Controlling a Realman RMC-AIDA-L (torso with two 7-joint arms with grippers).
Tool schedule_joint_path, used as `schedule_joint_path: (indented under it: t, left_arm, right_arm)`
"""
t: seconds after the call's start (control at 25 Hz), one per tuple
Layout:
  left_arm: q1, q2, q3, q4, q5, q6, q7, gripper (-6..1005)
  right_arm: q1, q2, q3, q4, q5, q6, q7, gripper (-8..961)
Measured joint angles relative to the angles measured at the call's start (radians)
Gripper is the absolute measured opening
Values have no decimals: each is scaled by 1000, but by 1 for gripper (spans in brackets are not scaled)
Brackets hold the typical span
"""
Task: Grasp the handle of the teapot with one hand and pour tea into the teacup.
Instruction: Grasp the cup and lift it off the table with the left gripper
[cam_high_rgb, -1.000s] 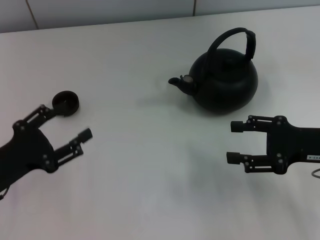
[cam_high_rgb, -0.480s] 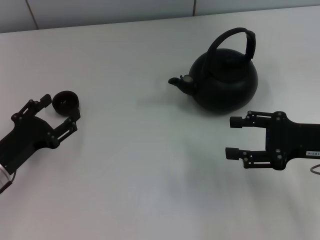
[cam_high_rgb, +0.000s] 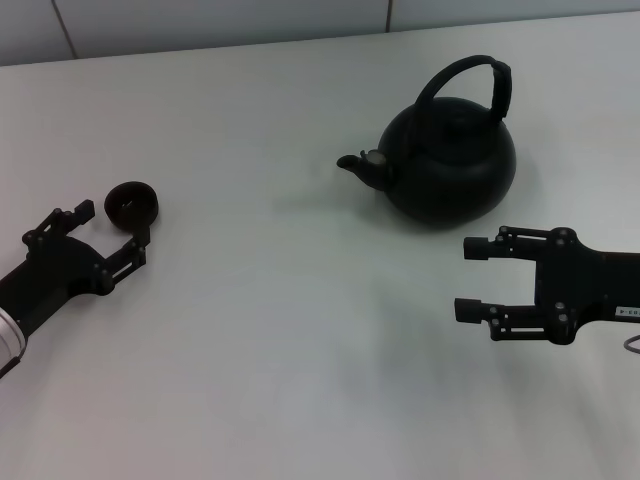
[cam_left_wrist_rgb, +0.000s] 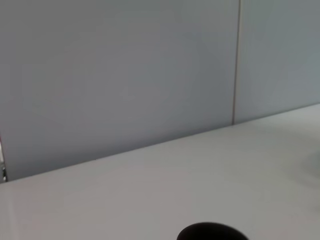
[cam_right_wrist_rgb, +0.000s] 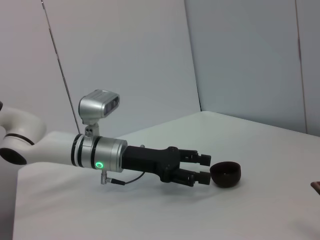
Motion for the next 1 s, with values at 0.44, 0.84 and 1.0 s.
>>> schedule_joint_path:
  t: [0.44, 0.84, 1.0]
  left_arm:
    - [-38, 0, 0, -10, -1, -100, 0, 813]
    - [-64, -2, -2, -14, -1, -141, 0, 814]
    - [-68, -2, -2, -14, -1, -140, 0, 814]
  right_arm:
    - [3, 1, 1, 4, 11, 0, 0, 758]
    - [4, 2, 1, 4, 11, 0, 0, 760]
    - [4, 2, 1, 4, 11, 0, 0, 759]
